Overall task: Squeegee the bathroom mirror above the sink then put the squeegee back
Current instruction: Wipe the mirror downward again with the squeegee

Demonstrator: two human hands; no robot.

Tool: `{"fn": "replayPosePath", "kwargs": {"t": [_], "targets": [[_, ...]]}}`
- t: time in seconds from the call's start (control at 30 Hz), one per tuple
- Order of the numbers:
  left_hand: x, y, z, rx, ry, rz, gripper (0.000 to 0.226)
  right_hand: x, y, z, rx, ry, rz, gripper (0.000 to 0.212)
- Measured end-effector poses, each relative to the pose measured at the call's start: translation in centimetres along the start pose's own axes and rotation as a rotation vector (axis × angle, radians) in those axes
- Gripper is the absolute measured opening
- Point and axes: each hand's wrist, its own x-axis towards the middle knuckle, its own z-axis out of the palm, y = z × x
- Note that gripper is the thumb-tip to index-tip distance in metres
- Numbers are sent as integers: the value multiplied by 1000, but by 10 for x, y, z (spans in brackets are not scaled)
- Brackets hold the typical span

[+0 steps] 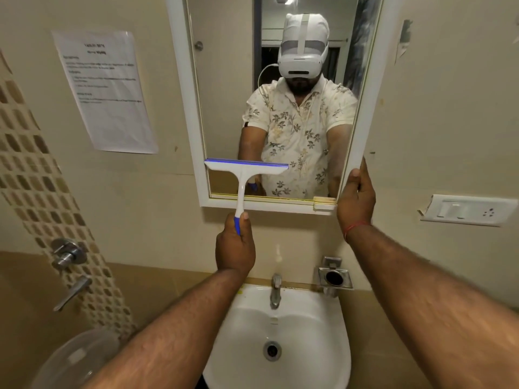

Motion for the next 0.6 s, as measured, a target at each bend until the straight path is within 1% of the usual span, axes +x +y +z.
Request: {"fn": "replayPosePath", "kwargs": {"t": [0.1, 0.23, 0.33, 0.47, 0.53, 0.6], "targets": [[-4, 1, 1, 9, 6, -17, 67, -10, 29, -6, -2, -30, 66, 51], [-21, -17, 5, 17, 7, -24, 72, -11, 32, -10, -4, -34, 75, 47], [-36, -39, 3, 60, -10, -44, 66, -12, 35, -11, -13, -46, 90, 47], [-47, -51, 1, 110, -16, -53, 60, -31, 57, -18, -66, -69, 140, 45], [-47, -51, 1, 108, -18, -53, 61, -45, 77, -25, -108, -108, 196, 43], [-48, -51, 1, 121, -11, -56, 63, -68, 103, -34, -185, -199, 288, 39]]}}
